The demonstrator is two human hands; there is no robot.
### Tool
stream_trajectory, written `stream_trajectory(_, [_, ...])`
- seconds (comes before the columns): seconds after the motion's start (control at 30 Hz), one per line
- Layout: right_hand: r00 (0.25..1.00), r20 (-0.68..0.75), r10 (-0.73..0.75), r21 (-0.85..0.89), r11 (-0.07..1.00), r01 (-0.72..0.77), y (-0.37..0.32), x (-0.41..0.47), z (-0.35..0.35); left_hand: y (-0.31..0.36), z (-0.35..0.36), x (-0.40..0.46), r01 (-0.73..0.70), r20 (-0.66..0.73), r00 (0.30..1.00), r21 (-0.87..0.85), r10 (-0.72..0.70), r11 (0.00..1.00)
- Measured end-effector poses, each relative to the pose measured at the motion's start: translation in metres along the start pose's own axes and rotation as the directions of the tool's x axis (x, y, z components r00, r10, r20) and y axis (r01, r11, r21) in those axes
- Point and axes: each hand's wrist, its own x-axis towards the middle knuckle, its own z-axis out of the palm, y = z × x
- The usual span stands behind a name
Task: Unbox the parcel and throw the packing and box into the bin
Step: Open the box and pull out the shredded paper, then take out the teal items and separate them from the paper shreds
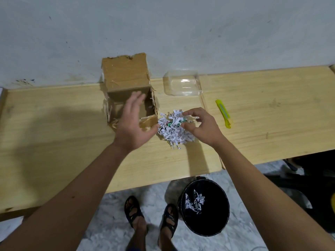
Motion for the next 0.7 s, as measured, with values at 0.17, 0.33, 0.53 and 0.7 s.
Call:
stream_trajectory(0.17, [0.989,0.145,-0.030,-0.102,0.994,0.045,0.026,0.000,-0.002,0.028,0.041,0.003,-0.078,0.386,0.919,-0.009,0.075,0.997])
stream_trajectory(0.33, [0.936,0.341,-0.087,-0.185,0.970,0.158,0.051,0.003,0.007,0.021,0.070,0.009,-0.291,0.473,0.853,0.082,0.220,0.953])
stream_trajectory(0.53, [0.936,0.296,-0.191,-0.223,0.939,0.262,0.065,0.014,0.019,0.009,0.087,-0.002,-0.189,0.526,0.845,0.123,0.097,0.974])
stream_trajectory(0.7, [0.933,0.291,-0.213,-0.211,0.937,0.280,0.063,0.023,0.019,0.001,0.094,0.007,0.039,0.550,0.834,0.010,-0.038,0.999])
